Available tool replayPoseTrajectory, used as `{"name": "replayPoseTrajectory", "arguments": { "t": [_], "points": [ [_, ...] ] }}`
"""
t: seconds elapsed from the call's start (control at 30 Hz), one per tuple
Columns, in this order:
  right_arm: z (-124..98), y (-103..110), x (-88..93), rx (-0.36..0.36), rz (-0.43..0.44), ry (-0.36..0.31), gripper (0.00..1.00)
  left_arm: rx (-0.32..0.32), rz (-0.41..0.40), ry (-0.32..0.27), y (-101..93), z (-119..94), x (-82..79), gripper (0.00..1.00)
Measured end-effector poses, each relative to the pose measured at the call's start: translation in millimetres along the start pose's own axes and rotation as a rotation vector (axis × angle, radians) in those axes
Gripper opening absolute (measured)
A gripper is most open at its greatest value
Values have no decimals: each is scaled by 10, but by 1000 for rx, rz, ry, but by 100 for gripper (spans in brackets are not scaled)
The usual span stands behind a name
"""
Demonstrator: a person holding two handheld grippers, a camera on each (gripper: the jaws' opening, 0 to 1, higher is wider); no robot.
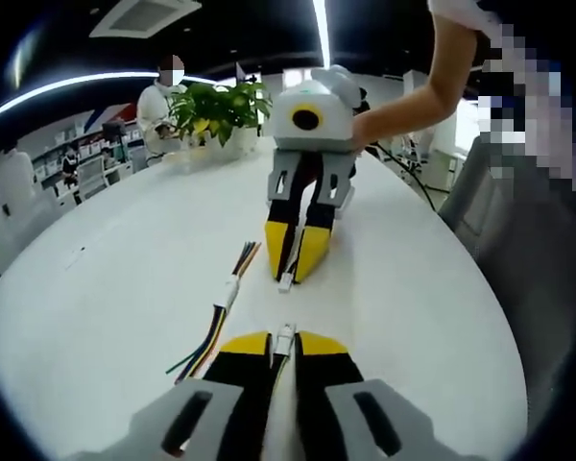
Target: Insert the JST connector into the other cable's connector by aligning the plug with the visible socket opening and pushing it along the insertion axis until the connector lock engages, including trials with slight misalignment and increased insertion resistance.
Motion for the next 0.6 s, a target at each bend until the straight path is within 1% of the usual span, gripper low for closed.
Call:
{"name": "replayPoseTrajectory", "arguments": {
  "t": [0.1, 0.13, 0.27, 0.47, 0.6],
  "points": [
    [-1, 5, -2, 0, -3, 3, 4, -3, -7, -5, 3, 5, 0, 0],
    [0, 7, -4, 0, -4, 5, 4, -12, -8, -5, 14, 3, -2, 0],
    [-2, -1, -4, 7, -4, 10, 4, -23, -7, 8, 38, 2, -4, 0],
    [-19, 1, 1, 12, -7, 31, 4, -13, -9, 16, 50, -3, -27, 0],
    [-64, 39, -23, 11, -13, 57, 4, -7, 6, 21, 39, -20, -89, 0]
  ]
}}
Point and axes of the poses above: the point that each gripper's makers call its tool centre point, and the gripper's own axes: z roughly forward along the fingers, y roughly to its left, x roughly out of its underside, the point moved 7 cm from there along -z, roughly backward along the fingers, and after that the axes turned 6 degrees about y, right-handed, at the moved point
